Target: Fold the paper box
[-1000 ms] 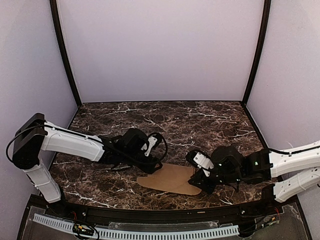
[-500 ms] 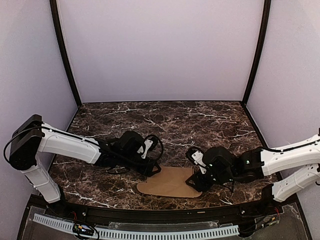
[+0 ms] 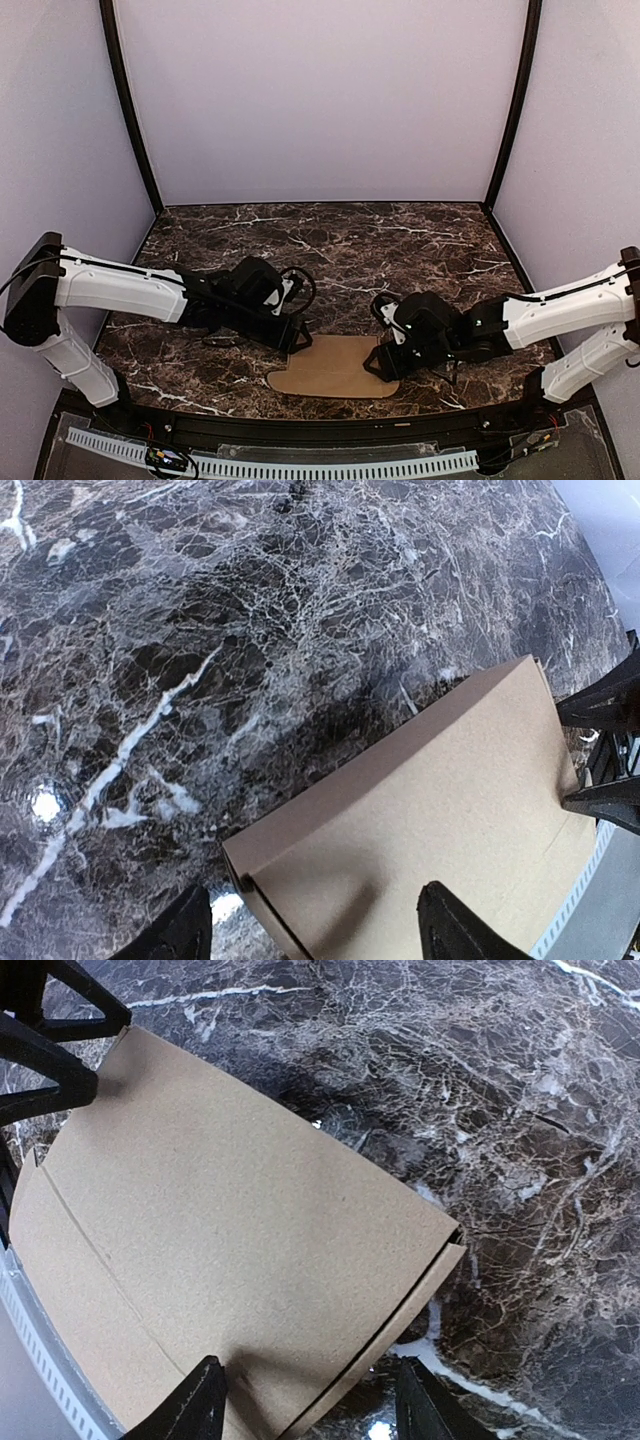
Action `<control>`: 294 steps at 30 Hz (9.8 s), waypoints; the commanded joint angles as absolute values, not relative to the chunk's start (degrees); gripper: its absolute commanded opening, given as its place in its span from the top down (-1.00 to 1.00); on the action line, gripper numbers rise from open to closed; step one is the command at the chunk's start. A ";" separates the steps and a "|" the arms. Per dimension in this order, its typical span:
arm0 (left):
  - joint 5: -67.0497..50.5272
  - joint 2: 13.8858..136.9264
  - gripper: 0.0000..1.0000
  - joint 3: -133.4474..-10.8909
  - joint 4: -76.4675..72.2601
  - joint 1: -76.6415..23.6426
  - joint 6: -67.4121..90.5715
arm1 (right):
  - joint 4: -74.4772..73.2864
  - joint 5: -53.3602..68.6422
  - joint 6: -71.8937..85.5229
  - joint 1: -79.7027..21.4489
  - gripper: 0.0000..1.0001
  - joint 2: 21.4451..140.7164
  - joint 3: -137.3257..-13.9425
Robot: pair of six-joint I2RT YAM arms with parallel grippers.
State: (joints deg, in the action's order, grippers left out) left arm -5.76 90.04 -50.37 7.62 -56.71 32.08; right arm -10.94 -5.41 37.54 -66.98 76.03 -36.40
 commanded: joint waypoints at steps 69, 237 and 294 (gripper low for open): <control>-30.24 85.17 0.99 -22.91 -37.62 -50.90 64.24 | -12.63 4.52 5.36 -64.89 -0.49 51.41 -38.45; -19.18 72.18 -0.33 -60.39 27.15 -41.40 14.78 | 66.65 17.60 -14.92 -58.53 -0.03 103.24 -20.65; -28.89 61.42 0.71 -45.23 20.67 -41.66 46.10 | 44.21 17.33 -22.88 -59.19 0.78 87.33 -23.27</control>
State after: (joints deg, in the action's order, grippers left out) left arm -26.24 63.07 -47.86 24.84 -41.43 42.52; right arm 42.00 18.31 -24.43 -58.87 86.21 -22.00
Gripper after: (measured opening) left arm 0.148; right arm 0.497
